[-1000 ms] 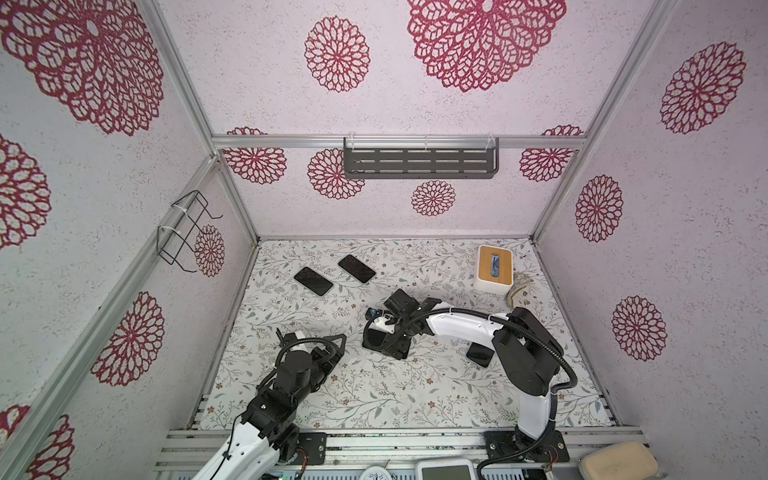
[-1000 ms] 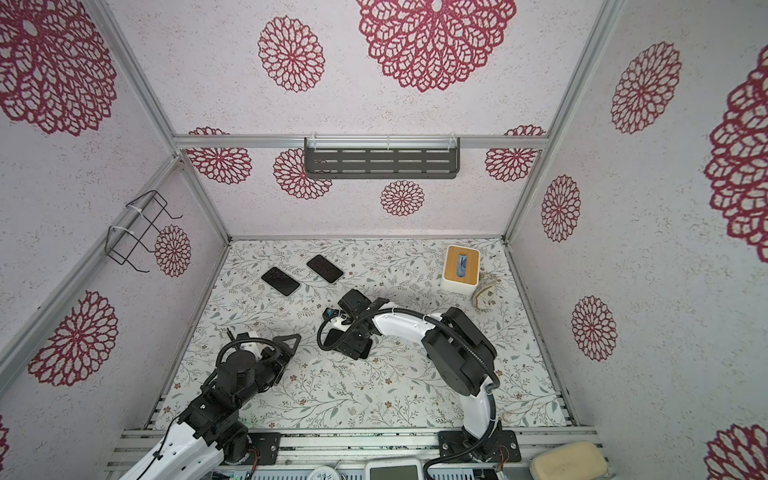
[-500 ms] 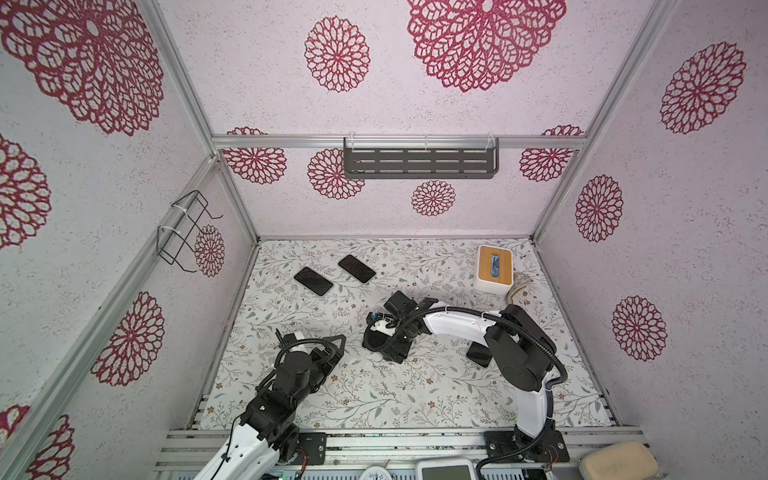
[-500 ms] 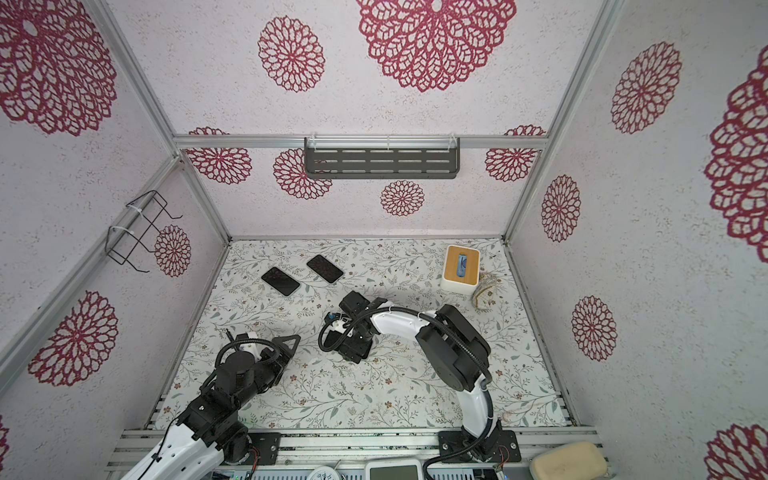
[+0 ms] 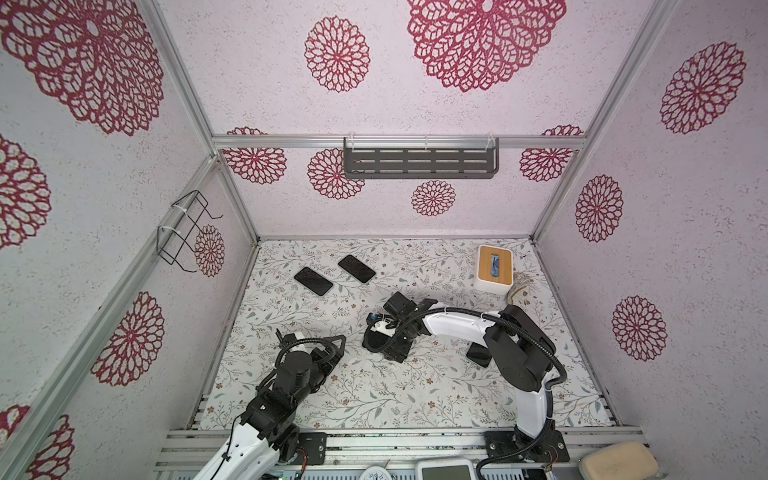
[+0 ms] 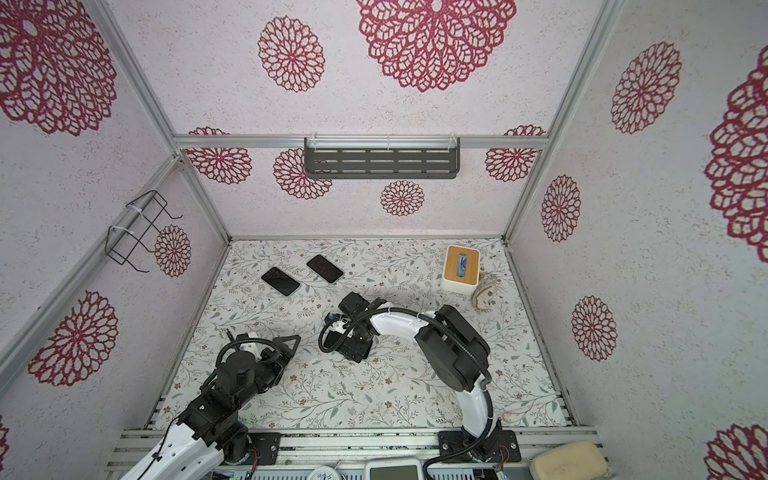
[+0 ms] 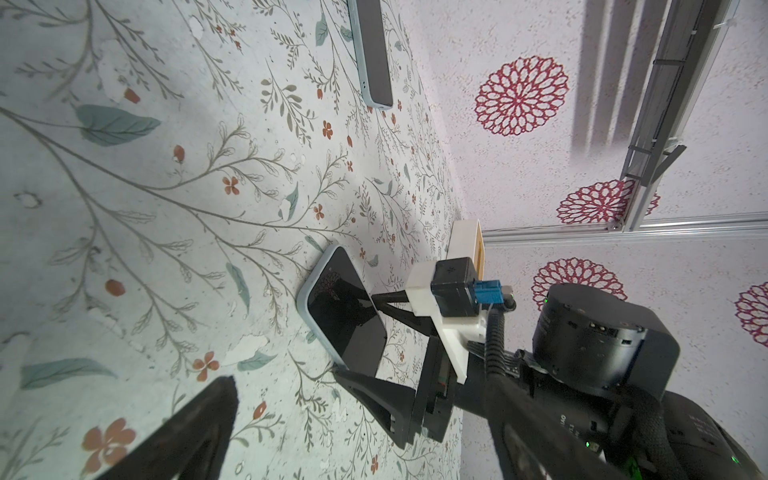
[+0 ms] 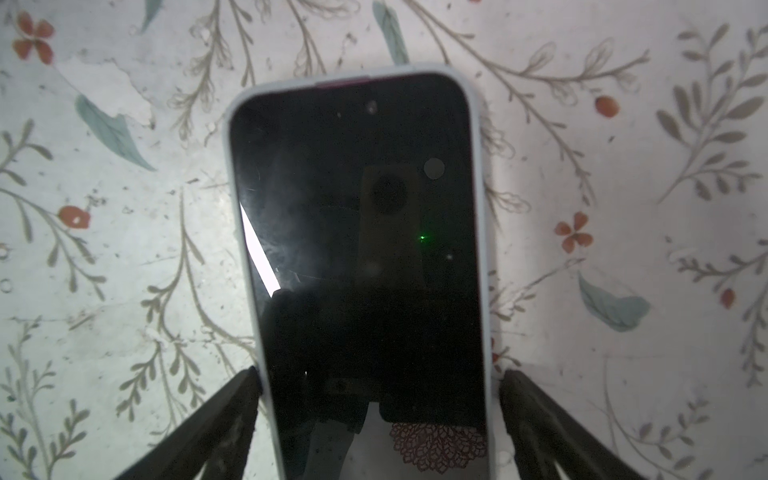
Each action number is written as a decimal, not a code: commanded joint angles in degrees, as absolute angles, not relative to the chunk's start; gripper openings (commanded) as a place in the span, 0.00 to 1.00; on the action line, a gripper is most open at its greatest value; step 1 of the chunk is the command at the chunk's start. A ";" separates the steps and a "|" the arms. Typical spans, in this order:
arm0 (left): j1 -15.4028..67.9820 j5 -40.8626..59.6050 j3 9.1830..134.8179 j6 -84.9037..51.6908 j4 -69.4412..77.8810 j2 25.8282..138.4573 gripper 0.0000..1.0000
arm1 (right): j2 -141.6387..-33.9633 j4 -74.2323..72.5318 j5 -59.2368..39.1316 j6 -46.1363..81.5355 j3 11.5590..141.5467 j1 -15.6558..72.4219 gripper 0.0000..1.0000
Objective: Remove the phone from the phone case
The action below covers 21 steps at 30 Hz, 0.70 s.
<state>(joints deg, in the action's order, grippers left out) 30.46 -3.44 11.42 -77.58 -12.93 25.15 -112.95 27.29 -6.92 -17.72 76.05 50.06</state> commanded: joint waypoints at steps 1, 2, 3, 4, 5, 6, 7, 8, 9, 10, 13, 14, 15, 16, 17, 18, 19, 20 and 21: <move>31.00 -3.57 12.91 -76.64 -12.48 25.21 0.97 | -114.53 28.94 -4.86 -16.28 75.08 50.78 0.92; 30.94 -3.55 12.85 -76.64 -12.48 25.22 0.97 | -114.61 28.83 -4.52 -16.11 74.75 50.86 0.92; 30.94 -3.45 12.87 -76.60 -12.48 25.22 0.97 | -114.68 28.83 -3.98 -16.08 74.63 51.05 0.92; 30.94 -3.49 12.83 -76.64 -12.61 25.13 0.97 | -114.66 28.83 -3.06 -16.08 74.52 51.38 0.91; 30.94 -3.53 12.82 -76.74 -12.61 25.13 0.97 | -114.65 28.83 -2.41 -16.08 74.43 51.52 0.91; 30.94 -3.52 12.83 -76.73 -12.57 25.05 0.97 | -114.65 28.91 -1.86 -16.08 74.39 51.67 0.91; 30.94 -3.52 12.78 -76.75 -12.55 25.04 0.97 | -114.59 28.92 -1.37 -16.08 74.33 51.85 0.91; 30.99 -3.52 12.77 -76.75 -12.56 25.05 0.97 | -114.47 28.87 -0.57 -16.01 74.26 52.14 0.90; 30.94 -3.52 12.83 -76.81 -12.48 25.04 0.97 | -114.31 28.71 -0.23 -15.91 74.02 52.23 0.89; 30.94 -3.43 12.71 -76.94 -12.35 25.12 0.97 | -114.17 28.45 -0.05 -15.82 73.77 52.32 0.88; 30.94 -3.27 12.66 -77.18 -12.04 25.22 0.97 | -113.34 27.21 -0.01 -15.48 72.65 52.38 0.83; 31.00 -3.17 12.58 -77.29 -11.79 25.27 0.97 | -113.00 26.73 -0.29 -15.30 72.39 52.34 0.82; 31.01 -3.11 12.41 -77.49 -11.36 25.44 0.97 | -112.77 26.36 -0.45 -15.25 72.12 52.34 0.81; 31.01 -2.91 12.25 -77.83 -10.85 25.55 0.97 | -112.59 26.09 -0.70 -15.17 72.03 52.38 0.79; 31.03 -2.68 11.97 -78.10 -10.02 25.79 0.97 | -112.36 25.79 -0.84 -15.03 71.97 52.30 0.76; 31.03 -2.40 11.73 -78.54 -9.20 26.00 0.97 | -112.17 25.36 -1.12 -14.94 71.70 52.38 0.74; 31.04 -2.13 11.65 -78.72 -8.53 26.31 0.97 | -111.89 25.02 -1.28 -14.96 71.61 52.34 0.73; 31.02 -1.84 11.61 -78.98 -7.98 26.60 0.97 | -111.63 24.51 -1.40 -14.94 71.38 52.38 0.73; 31.07 -1.67 11.51 -79.09 -7.40 26.92 0.97 | -111.32 24.19 -1.41 -14.86 71.18 52.37 0.73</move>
<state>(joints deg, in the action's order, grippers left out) 30.46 -2.70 11.42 -78.24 -10.81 26.22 -111.44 23.18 -3.68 -15.88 73.17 52.07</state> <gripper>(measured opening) 0.971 0.755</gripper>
